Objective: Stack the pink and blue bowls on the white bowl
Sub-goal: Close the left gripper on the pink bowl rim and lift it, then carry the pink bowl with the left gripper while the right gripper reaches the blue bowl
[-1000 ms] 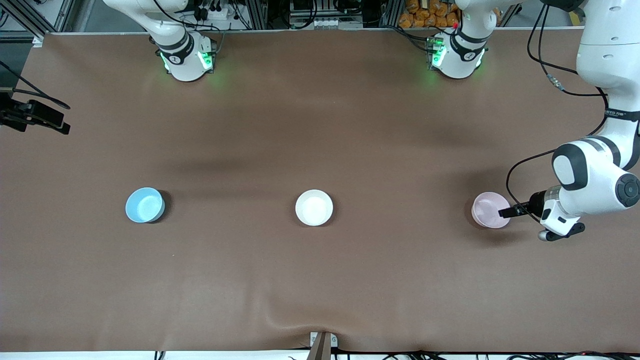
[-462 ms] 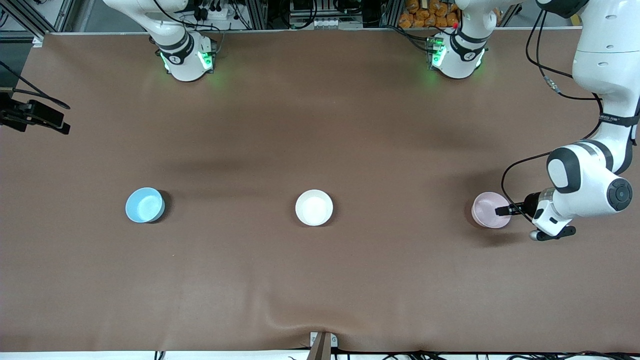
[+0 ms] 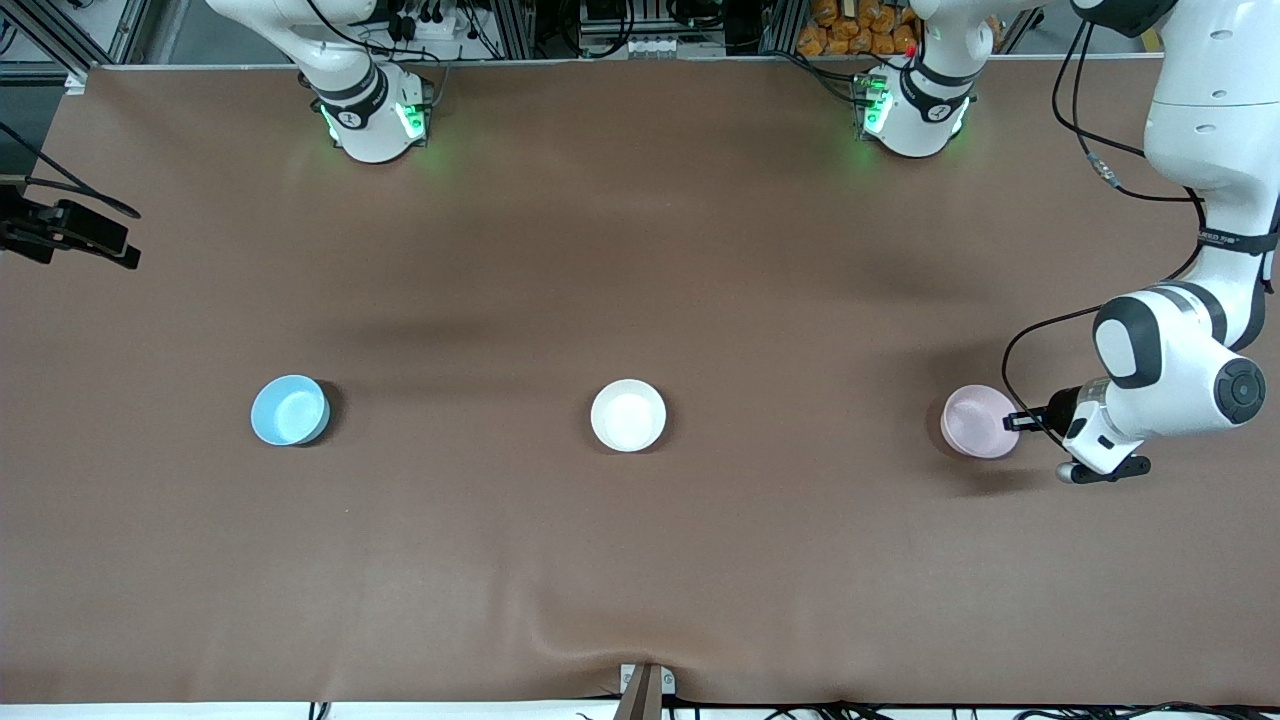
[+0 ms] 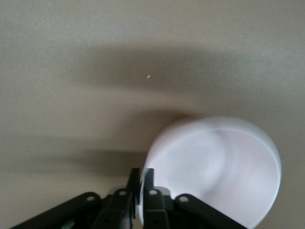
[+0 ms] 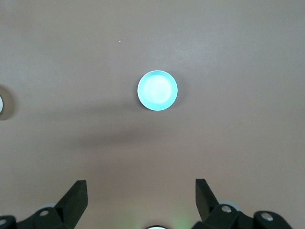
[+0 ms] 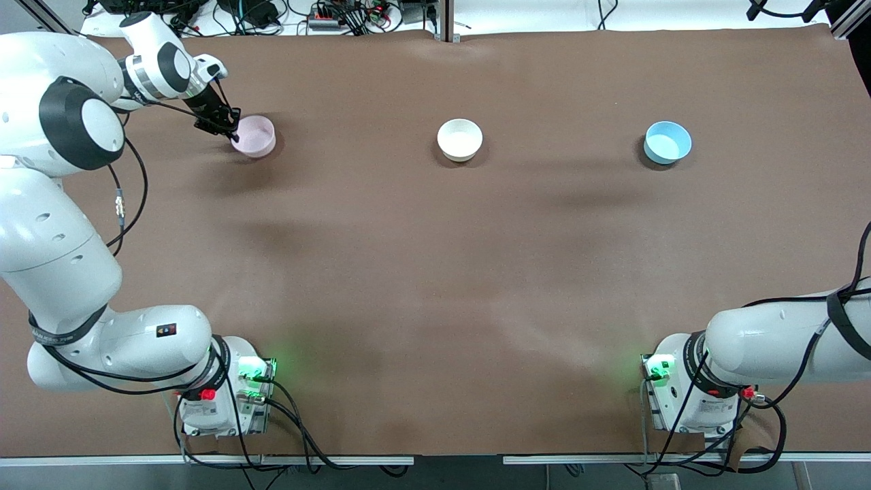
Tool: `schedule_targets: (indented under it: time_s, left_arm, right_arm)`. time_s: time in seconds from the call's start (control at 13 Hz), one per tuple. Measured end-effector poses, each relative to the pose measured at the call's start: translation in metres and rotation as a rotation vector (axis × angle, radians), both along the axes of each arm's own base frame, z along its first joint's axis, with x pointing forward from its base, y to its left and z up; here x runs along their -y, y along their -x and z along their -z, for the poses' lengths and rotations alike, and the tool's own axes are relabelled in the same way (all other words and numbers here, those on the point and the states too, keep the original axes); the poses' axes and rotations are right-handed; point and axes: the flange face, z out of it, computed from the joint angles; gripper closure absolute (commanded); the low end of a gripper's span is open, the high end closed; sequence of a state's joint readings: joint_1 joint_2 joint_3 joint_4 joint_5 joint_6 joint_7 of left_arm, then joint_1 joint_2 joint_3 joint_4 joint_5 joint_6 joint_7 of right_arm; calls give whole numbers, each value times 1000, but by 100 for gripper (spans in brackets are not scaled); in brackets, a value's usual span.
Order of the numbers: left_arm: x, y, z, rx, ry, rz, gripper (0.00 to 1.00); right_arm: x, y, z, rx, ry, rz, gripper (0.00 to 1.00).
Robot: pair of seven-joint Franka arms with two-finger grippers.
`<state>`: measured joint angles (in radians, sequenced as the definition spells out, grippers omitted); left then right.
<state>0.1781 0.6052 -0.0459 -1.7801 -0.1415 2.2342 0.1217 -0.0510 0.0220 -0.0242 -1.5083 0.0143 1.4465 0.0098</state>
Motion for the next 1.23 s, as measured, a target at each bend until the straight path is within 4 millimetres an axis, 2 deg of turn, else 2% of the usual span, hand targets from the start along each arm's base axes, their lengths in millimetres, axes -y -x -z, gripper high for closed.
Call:
schedule_targets:
  time_s: [0.23, 0.38, 0.54, 0.69, 0.85, 1.08, 1.23]
  left_arm:
    - [6, -8, -17, 32, 4, 41, 100]
    - [23, -9, -52, 22, 24, 73, 100]
    - [53, -6, -97, 12, 43, 91, 100]
    - [99, 0, -142, 14, 56, 86, 100]
    - [153, 10, -170, -12, 63, 49, 100]
    - [228, 25, -188, -66, 71, -17, 100]
    - [274, 36, -194, -88, 73, -69, 100]
  right_arm:
    - [2, -4, 2, 9, 3, 4, 0]
    - [11, -14, 11, 30, 11, 19, 0]
    - [27, -29, 23, 69, 19, 45, 0]
    - [42, -43, 40, 89, 23, 68, 0]
    - [45, -57, 69, 56, 23, 70, 0]
    - [46, -72, 109, 0, 23, 67, 0]
    - [44, -74, 119, -25, 20, 60, 0]
